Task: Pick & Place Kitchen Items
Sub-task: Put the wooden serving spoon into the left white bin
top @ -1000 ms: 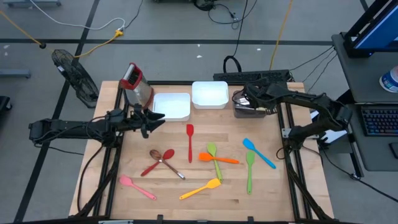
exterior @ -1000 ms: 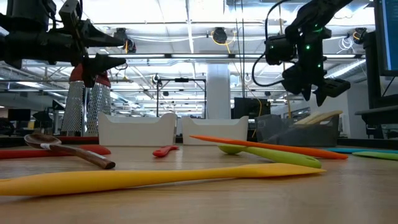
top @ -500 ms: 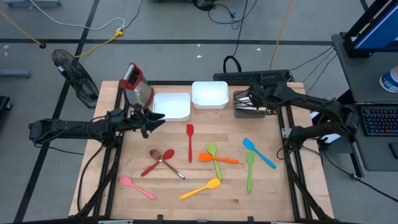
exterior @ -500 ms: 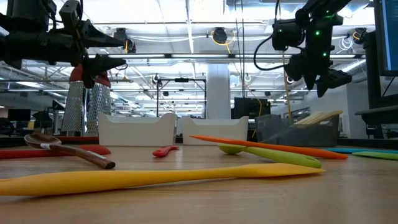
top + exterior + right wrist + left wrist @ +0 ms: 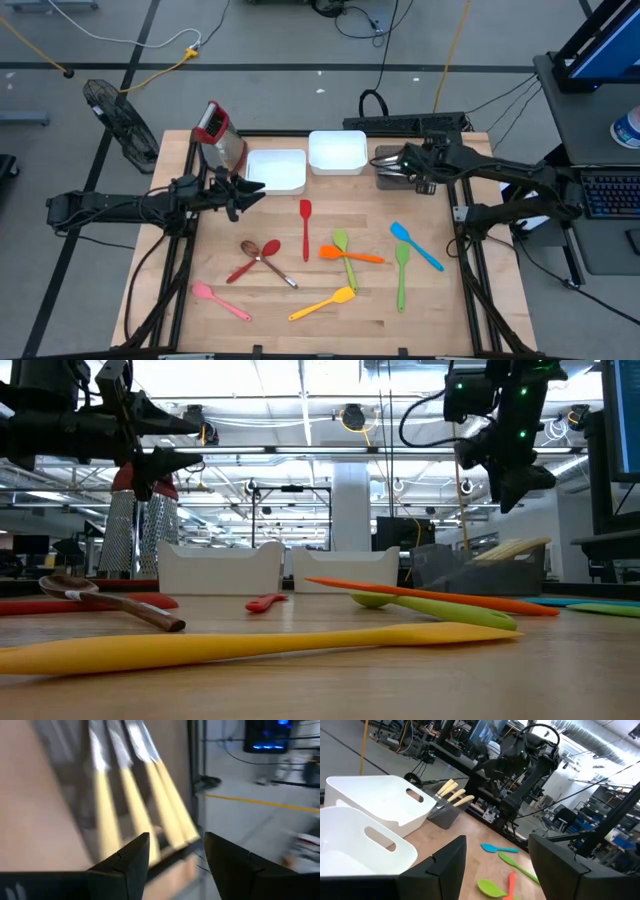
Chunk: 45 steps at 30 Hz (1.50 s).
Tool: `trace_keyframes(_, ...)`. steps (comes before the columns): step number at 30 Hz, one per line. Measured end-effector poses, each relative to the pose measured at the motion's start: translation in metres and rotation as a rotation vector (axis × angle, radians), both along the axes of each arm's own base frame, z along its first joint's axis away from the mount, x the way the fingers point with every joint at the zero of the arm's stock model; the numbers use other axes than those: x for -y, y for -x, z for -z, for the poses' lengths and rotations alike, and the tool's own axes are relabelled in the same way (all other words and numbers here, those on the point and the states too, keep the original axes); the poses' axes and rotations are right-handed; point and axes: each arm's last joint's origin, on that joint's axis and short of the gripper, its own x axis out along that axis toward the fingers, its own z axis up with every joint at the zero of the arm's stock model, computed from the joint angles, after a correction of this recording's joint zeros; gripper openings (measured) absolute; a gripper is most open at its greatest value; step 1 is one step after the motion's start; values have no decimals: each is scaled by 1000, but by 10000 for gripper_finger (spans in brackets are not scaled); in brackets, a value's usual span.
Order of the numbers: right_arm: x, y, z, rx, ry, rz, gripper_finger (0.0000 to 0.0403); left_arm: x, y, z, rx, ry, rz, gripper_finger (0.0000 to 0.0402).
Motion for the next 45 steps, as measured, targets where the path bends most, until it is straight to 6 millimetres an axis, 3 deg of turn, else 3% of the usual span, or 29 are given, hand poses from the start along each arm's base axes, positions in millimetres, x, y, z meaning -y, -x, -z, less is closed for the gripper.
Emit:
trace_keyframes(12, -20, 4, -15, 346, -170, 52, 176, -1, 0, -4, 39, 15, -26, 218)
trace_keyframes(20, -29, 10, -31, 595, -312, 42, 173, 3, -1, -2, 5, -96, -18, 218)
trace_keyframes(32, -36, 27, -49, 739, -292, -1, 172, 18, -3, 4, -85, -114, -38, 218)
trace_keyframes(45, -45, 45, -53, 896, -327, -52, 170, 33, -9, -29, -245, -167, -63, 218)
